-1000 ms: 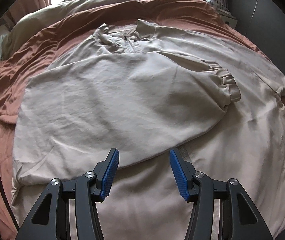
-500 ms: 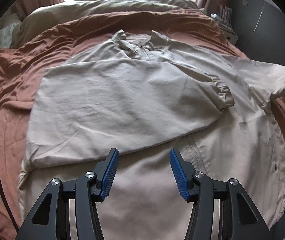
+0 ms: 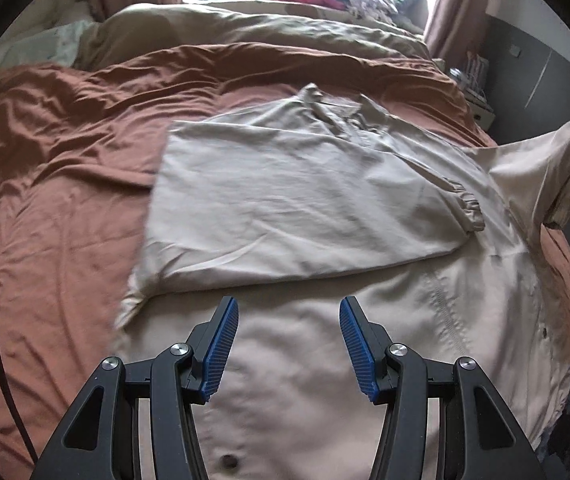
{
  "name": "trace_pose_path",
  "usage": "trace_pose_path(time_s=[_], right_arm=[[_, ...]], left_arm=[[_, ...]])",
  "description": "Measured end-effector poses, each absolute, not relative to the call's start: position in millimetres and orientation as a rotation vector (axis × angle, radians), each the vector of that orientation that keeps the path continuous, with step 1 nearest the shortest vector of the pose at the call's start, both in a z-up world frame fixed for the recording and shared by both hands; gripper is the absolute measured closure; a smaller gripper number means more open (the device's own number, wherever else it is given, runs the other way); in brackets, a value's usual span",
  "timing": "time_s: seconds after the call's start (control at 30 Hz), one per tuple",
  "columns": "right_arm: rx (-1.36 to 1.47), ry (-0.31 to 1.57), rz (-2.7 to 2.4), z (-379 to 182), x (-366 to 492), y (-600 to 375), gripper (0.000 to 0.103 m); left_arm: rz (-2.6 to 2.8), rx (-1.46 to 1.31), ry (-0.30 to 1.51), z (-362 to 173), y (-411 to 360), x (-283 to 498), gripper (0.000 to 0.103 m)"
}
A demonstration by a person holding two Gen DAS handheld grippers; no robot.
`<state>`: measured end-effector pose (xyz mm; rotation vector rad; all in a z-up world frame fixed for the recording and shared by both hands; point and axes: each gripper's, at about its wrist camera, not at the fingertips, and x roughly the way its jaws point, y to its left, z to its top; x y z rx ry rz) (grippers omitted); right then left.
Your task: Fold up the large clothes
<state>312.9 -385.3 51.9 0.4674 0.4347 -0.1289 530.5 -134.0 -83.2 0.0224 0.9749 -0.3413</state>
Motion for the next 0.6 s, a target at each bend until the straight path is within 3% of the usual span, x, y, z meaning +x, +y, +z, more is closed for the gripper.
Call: trace_pose_path(time_s=[0.37,0.6], right_arm=[[0.425,0.638,-0.022,13,439,-338,0.103],[0.406,0.861,-0.003,-54,492,-317,0.102]], left_arm=[[-0.304,0.005,0.986,-97,-74,521,0.048],[-0.29,-0.031,1.013,-113,-53,520,0.048]])
